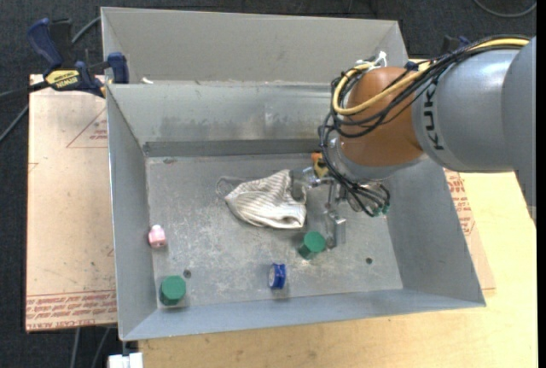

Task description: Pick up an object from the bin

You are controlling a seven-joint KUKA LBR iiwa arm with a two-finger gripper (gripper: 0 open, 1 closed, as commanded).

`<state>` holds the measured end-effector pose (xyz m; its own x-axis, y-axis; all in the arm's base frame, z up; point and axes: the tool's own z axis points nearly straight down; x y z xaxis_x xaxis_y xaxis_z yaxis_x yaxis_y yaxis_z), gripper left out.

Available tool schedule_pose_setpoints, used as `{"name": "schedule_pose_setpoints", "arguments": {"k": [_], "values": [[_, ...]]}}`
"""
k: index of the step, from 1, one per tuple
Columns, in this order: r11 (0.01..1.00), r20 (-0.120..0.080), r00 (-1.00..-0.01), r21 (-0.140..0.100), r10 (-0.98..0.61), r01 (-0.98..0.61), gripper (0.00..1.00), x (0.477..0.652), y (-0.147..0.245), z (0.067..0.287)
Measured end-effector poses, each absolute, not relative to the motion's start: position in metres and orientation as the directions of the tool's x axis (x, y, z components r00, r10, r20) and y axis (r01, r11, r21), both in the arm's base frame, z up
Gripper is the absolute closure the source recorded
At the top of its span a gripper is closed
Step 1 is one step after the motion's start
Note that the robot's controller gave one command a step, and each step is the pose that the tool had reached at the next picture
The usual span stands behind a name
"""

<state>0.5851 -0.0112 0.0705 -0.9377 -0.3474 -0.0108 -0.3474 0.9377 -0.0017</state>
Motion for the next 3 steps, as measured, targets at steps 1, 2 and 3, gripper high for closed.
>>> {"name": "schedule_pose_setpoints", "arguments": {"k": [1, 2, 3], "values": [[0.967, -0.016, -0.967, 0.000, -0.256, -0.256, 0.00, 0.620, -0.009, 0.132], [0.955, -0.016, -0.955, 0.000, -0.297, -0.297, 0.00, 0.581, 0.053, 0.070], [0.921, -0.022, -0.920, -0.003, -0.391, -0.391, 1.00, 0.621, 0.058, 0.071]]}}
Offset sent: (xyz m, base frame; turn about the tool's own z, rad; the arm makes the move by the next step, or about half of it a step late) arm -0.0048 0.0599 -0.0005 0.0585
